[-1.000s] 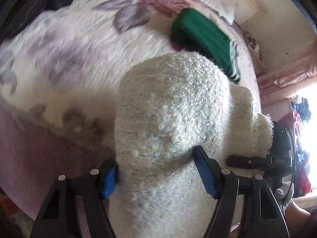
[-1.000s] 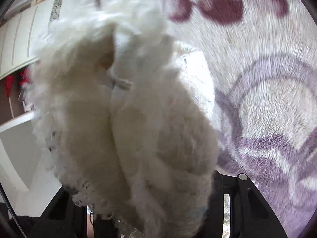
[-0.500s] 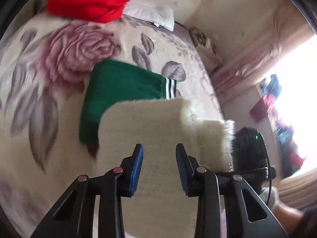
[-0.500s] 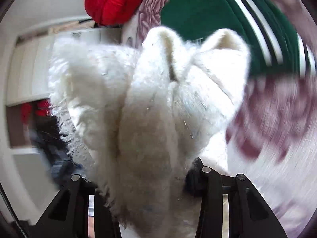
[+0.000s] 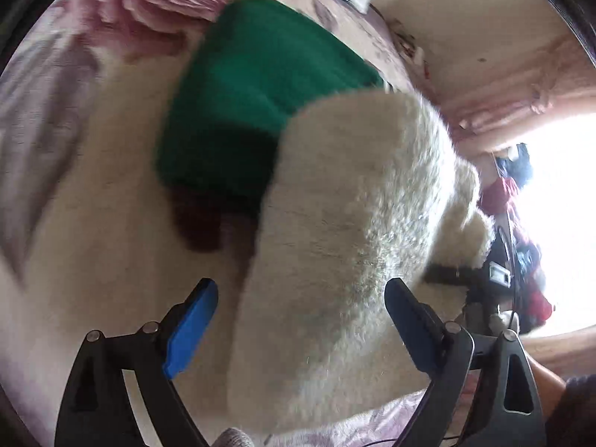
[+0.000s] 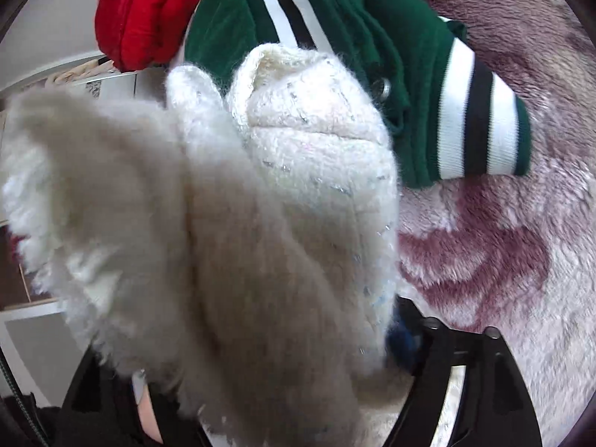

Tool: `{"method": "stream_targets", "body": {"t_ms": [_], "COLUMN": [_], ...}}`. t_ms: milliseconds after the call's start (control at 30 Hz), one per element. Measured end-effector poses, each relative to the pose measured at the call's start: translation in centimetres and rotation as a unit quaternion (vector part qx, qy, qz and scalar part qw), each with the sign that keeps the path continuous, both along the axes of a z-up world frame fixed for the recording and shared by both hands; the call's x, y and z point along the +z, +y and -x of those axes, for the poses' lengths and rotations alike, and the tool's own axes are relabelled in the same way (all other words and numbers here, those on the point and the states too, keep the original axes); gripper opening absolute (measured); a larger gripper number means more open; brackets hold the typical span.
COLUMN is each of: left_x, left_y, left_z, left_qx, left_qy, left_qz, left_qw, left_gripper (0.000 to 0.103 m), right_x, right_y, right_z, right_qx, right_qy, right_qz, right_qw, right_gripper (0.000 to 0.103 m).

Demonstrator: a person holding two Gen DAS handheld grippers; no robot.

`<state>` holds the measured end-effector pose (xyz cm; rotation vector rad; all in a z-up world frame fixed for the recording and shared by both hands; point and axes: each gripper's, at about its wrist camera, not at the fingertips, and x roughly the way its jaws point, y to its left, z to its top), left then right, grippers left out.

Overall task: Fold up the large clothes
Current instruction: 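Carry the folded jacket with both grippers onto the green garment and release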

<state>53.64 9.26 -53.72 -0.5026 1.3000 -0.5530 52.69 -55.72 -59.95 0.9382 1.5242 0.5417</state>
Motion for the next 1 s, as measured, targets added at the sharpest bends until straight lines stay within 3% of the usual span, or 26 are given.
{"method": "stream_targets", "body": {"t_ms": [133,200,233,267,300,367,500,600,667,767,867,1000], "left_x": [-2.1,-1.7,-1.1,-0.3,0.6,2.1,6.7,11.1,14.4,17.2,15.7,9.1], "left_y": [-2.1,-2.7,-2.9,-3.3,-3.5,-3.5,-3.6,-3.7,-3.6,-3.7,-3.4,-3.0], "left_z": [-0.9,-1.1,-1.0,-0.7,-0.3,0.2,0.7,-1.6,-3.8,-7.8,-12.6,-16.8], "left_qx": [-0.014,-0.015,-0.015,-0.017,-0.018,-0.016,-0.015,-0.015,-0.011,-0.002,0.007,0.01], "left_qy": [0.0,-0.02,-0.033,-0.041,-0.047,-0.05,-0.063,-0.079,-0.093,-0.11,-0.109,-0.063], "left_qz": [0.029,0.033,0.027,0.02,0.015,0.017,-0.002,-0.022,-0.034,-0.06,-0.096,-0.135], "left_qw": [0.9995,0.9992,0.999,0.9988,0.9986,0.9985,0.9979,0.9965,0.995,0.9921,0.9893,0.9887], "left_gripper": [0.093,0.091,0.083,0.077,0.075,0.071,0.07,0.07,0.07,0.07,0.07,0.07], "right_x": [-0.4,-0.5,-0.3,0.1,0.8,2.5,4.8,7.2,9.4,11.5,11.1,6.0], "right_y": [0.9,1.1,1.2,1.1,1.5,1.7,1.6,1.6,2.0,2.6,3.1,4.0], "right_z": [0.2,-0.2,-0.2,0.1,0.3,1.0,2.9,2.5,1.1,-2.8,-9.1,-16.6], "right_qx": [0.016,0.018,0.016,0.012,-0.003,-0.02,-0.047,-0.067,-0.071,-0.079,-0.079,-0.058], "right_qy": [-0.007,-0.008,-0.011,-0.008,0.0,0.002,0.012,0.018,0.007,-0.004,0.008,0.048], "right_qz": [-0.009,-0.007,-0.005,-0.011,-0.022,-0.035,-0.068,-0.105,-0.126,-0.141,-0.15,-0.128], "right_qw": [1.0,1.0,1.0,1.0,1.0,0.999,0.997,0.992,0.989,0.987,0.986,0.989], "right_gripper": [0.092,0.089,0.086,0.07,0.062,0.054,0.051,0.051,0.051,0.051,0.051,0.051]}}
